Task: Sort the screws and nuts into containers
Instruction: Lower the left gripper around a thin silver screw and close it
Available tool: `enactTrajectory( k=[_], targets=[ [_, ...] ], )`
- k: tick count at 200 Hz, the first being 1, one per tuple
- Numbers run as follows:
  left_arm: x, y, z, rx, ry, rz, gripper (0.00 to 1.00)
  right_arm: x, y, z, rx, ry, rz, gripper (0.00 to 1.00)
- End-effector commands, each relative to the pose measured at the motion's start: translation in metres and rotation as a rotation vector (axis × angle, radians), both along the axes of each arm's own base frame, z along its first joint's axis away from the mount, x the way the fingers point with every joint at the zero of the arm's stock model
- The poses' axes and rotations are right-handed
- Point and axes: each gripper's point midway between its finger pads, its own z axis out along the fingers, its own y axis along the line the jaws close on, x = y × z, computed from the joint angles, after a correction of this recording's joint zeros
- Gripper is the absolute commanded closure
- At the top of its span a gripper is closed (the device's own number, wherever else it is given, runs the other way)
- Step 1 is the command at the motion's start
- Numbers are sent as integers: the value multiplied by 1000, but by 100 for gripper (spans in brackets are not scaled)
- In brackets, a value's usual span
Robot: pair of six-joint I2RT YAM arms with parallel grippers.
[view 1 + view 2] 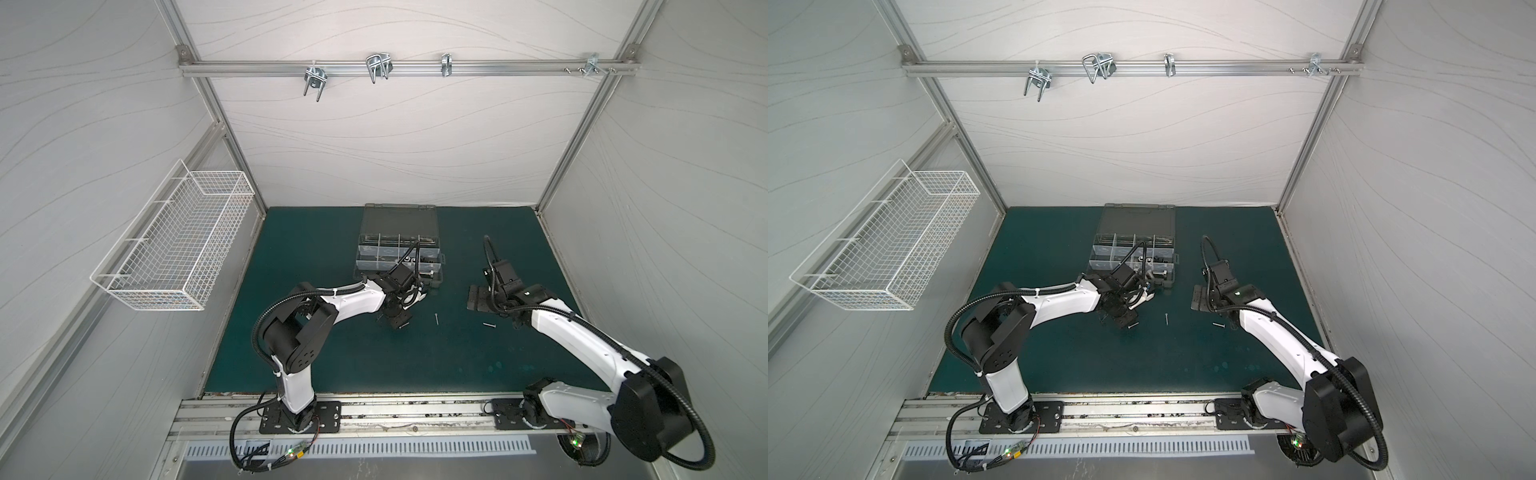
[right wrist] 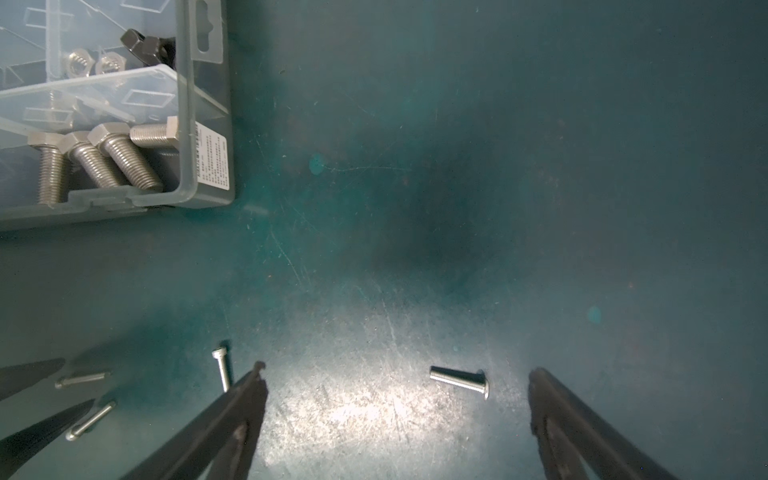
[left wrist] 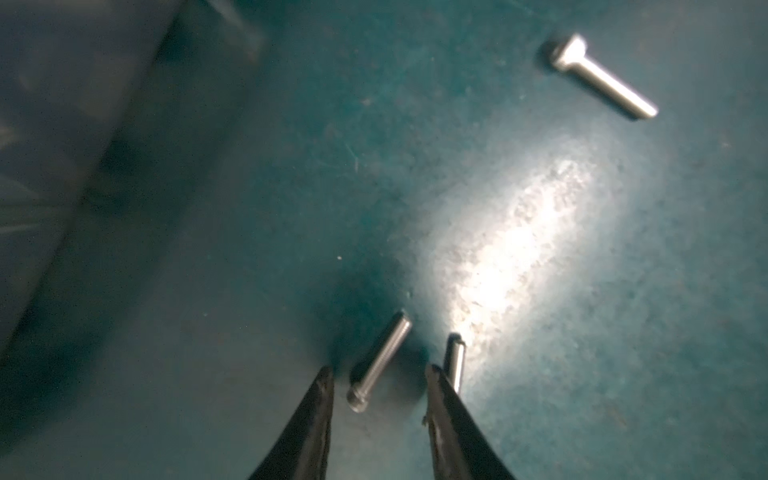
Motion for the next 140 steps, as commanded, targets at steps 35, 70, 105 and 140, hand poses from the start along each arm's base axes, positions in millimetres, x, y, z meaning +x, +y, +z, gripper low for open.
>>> enactTrajectory(
  k=[35,70,105,140],
  targets=[
    [7,-2,0,44,-4,-14,74,1,-2,8,-8,-2,-2,1],
    [2,5,-3,85,23,-3,87,2,-3,9,-12,-2,-5,1],
    [-1,11,-4,113,36,6,100,1,-4,9,-14,-2,-6,1],
    [-1,11,-5,120,47,6,100,3,-2,10,-7,-3,-2,1]
  ],
)
